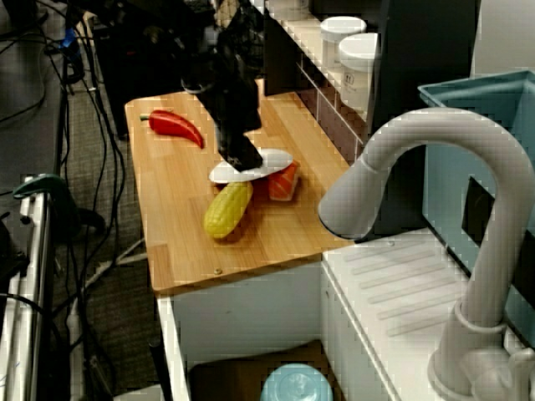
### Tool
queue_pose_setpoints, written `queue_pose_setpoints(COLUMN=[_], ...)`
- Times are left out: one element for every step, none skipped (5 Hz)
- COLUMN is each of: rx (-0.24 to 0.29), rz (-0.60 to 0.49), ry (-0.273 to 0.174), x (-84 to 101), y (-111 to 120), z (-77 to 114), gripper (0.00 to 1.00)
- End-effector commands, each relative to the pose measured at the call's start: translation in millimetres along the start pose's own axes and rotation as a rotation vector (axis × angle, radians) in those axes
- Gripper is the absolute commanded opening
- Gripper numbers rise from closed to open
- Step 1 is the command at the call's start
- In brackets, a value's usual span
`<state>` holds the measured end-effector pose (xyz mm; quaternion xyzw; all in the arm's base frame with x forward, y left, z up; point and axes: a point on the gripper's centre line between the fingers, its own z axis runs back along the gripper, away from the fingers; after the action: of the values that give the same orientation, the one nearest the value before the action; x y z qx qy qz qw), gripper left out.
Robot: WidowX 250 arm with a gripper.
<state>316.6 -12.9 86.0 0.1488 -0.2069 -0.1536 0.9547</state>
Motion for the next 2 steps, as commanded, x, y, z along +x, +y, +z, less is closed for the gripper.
queue_pose_setpoints(rx=[0.057, 0.088], rz=[0.098, 0.105], ry=[0.01, 0.014], x=[21.5, 21.2], y=[-28.7, -42.6], z=[-7.9, -18.4], gripper=[1.0, 1.0])
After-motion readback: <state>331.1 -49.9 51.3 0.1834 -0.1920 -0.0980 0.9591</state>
